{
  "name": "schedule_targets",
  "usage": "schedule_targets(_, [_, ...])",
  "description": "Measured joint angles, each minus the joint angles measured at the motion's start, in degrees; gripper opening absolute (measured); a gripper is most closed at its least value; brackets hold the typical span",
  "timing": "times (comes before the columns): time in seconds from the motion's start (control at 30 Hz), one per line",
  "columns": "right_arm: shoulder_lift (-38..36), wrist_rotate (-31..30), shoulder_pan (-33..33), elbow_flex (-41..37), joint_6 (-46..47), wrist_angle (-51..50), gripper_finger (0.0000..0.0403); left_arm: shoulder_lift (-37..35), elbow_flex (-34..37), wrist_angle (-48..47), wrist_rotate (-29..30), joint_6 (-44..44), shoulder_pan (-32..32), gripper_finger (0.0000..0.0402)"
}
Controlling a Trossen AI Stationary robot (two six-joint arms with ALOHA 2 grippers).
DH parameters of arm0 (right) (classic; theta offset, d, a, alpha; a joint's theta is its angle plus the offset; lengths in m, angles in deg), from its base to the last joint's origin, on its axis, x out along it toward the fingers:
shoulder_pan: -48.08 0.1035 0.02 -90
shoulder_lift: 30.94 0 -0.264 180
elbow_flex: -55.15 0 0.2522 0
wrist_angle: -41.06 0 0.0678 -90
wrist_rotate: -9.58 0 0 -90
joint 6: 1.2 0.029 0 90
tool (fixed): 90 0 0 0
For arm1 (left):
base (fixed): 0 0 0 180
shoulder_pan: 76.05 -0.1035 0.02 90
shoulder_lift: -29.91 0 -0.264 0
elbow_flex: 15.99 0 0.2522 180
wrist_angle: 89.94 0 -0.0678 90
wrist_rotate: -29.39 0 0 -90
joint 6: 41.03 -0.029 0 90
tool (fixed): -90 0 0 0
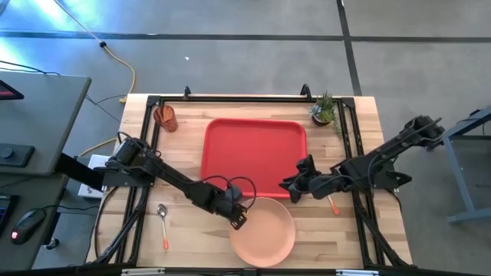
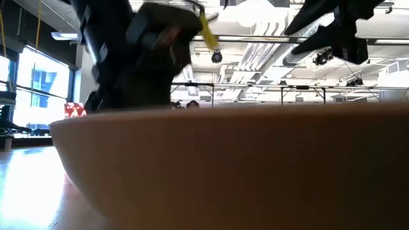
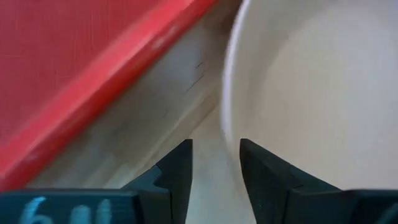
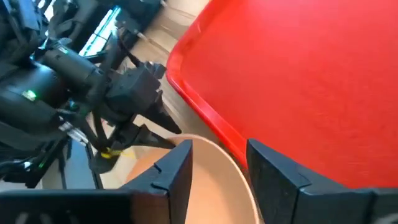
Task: Pick and place plate/cup/fork/spoon on tray
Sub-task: Put the light orange plate on the red tray
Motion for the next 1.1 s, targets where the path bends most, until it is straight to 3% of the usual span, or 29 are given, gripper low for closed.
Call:
schedule_targets(0.3, [0.2,2.5,-2.2,0.0,-1.1,2.5,0.0118,1.5,-0.1,3.2,-7.8,0.6,-0.7,0.0013])
schedule_targets(0.5, [0.0,3.4,-2.3,0.0,-2.1,2.5,0.0092,-4.0,0.1,1.1,-8.2,-3.8,-3.2,0.0013])
schedule_targets(0.63, [-2.0,7.1,-2.9,0.0,-4.0,4.4,0.0078,-9.1,0.1,0.1,-8.4,-8.4,-6.3,0.0005])
schedule_targets(0.83, [-8.6,7.1,-4.4,0.1,-9.9,10.0,0.0071,-14.9,0.1,-2.7,-7.0,-17.1,-15.5,0.0007])
schedule_targets(1.1, [-17.4,2.4,-8.7,0.1,-19.4,9.0,0.0071,-14.6,0.0,-5.2,-5.8,-20.8,-31.8,0.0007])
